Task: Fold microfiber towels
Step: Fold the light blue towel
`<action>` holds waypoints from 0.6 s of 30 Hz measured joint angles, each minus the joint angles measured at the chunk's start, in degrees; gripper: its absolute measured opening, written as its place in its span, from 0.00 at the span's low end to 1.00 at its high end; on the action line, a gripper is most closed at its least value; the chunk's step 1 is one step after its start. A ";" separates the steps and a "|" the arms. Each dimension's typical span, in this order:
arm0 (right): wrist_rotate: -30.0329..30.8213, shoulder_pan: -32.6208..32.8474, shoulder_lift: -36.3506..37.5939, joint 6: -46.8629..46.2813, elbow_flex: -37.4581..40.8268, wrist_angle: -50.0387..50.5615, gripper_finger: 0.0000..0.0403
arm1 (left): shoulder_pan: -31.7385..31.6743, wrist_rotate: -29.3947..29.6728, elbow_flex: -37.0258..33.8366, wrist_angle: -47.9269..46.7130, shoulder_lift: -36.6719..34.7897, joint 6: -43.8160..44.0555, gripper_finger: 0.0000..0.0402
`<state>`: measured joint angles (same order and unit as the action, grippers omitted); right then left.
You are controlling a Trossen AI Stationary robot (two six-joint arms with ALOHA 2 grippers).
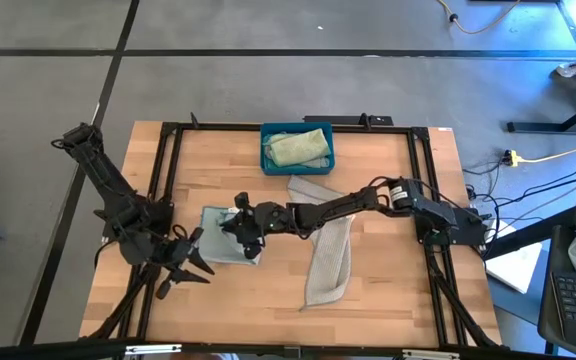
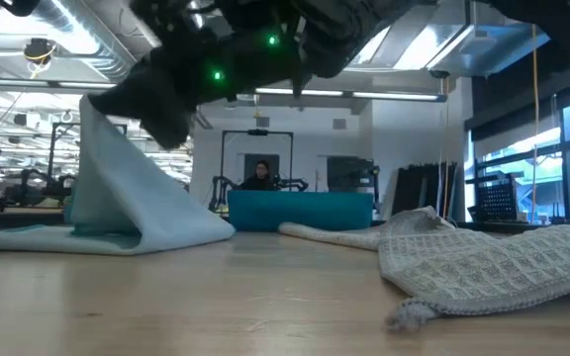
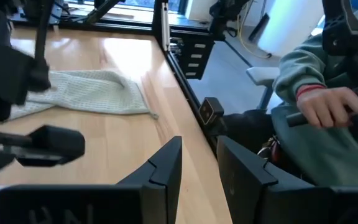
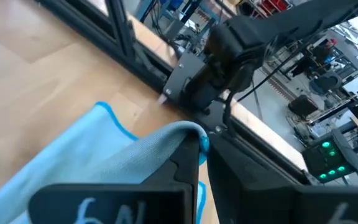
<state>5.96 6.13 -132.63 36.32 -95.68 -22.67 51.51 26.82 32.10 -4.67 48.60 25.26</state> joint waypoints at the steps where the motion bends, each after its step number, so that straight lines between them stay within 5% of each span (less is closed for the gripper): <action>1: 0.00 -0.06 -0.29 0.04 0.04 -0.37 0.09 | 0.00 0.01 0.00 0.01 0.00 0.14 0.24; 7: 0.26 -0.30 -0.18 -0.02 0.02 -2.11 0.09 | -0.02 2.23 0.00 -4.23 0.01 7.41 0.24; 14: -0.07 -0.26 -0.03 -0.02 -0.28 -2.47 0.09 | -0.09 9.21 -0.01 -21.07 1.66 34.87 0.24; 18: -0.09 -0.28 -0.03 -0.01 -0.28 -2.46 0.09 | -0.09 18.48 -1.14 -21.37 4.19 43.44 0.24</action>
<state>5.87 5.85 -132.66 36.31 -95.96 -25.12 51.42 45.30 30.95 -26.05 52.79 68.70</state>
